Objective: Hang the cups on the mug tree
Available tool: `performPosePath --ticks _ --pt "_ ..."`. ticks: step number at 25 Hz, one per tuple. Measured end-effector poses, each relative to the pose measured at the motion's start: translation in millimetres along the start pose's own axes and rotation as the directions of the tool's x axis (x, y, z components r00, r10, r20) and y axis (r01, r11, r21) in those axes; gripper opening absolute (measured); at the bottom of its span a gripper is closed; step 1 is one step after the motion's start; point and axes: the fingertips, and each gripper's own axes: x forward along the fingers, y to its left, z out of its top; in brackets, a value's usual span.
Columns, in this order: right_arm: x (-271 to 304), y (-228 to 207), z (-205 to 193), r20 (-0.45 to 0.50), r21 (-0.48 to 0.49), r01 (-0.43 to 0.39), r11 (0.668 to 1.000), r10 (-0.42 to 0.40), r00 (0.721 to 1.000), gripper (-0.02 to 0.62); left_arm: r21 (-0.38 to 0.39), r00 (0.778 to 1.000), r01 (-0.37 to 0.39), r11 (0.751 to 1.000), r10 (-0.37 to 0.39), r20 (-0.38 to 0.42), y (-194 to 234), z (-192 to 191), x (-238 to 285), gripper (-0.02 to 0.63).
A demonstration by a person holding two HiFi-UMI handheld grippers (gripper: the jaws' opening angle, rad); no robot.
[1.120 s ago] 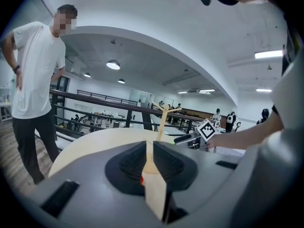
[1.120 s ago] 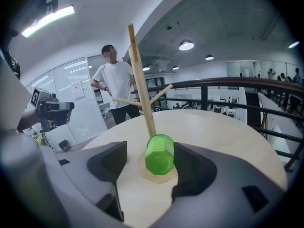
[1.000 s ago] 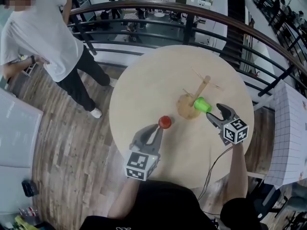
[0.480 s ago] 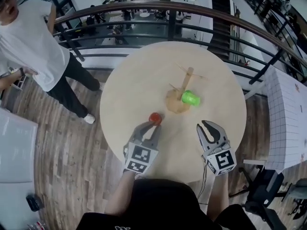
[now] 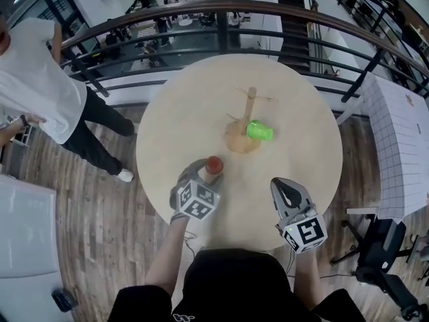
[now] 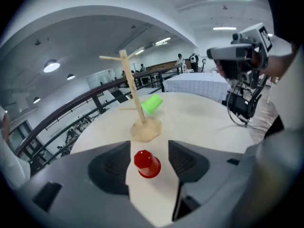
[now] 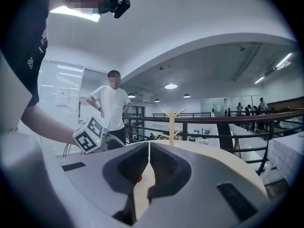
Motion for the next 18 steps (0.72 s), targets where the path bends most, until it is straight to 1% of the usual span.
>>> performPosePath --ticks 2,5,8,11,16,18 --pt "-7.0 -0.3 -0.5 -0.012 -0.016 0.022 1.0 -0.022 1.0 0.018 0.024 0.998 0.039 0.999 -0.038 -0.05 0.2 -10.3 20.3 0.241" --pt "-13.7 5.4 -2.3 -0.025 -0.018 0.028 0.999 -0.029 0.999 0.018 0.027 0.99 0.062 0.998 -0.058 -0.13 8.7 -27.8 39.1 0.253" --pt "-21.9 5.6 -6.3 -0.045 -0.017 0.048 0.999 -0.048 0.998 0.018 0.01 0.976 0.102 0.995 -0.098 -0.195 8.6 -42.1 59.7 0.259" --pt "-25.2 9.1 -6.1 -0.055 -0.023 0.06 0.998 -0.061 0.997 0.018 0.027 0.958 0.139 0.99 -0.128 -0.255 9.2 -54.8 69.6 0.261" --pt "-30.8 7.7 -19.8 -0.085 -0.016 0.083 0.996 -0.084 0.993 0.018 0.059 0.94 0.162 0.985 -0.136 -0.313 9.4 -69.0 91.8 0.261" --pt "-32.8 8.1 -25.1 -0.096 -0.003 0.09 0.996 -0.09 0.991 0.018 0.061 0.938 0.167 0.984 -0.14 -0.317 8.2 -71.6 95.8 0.261"
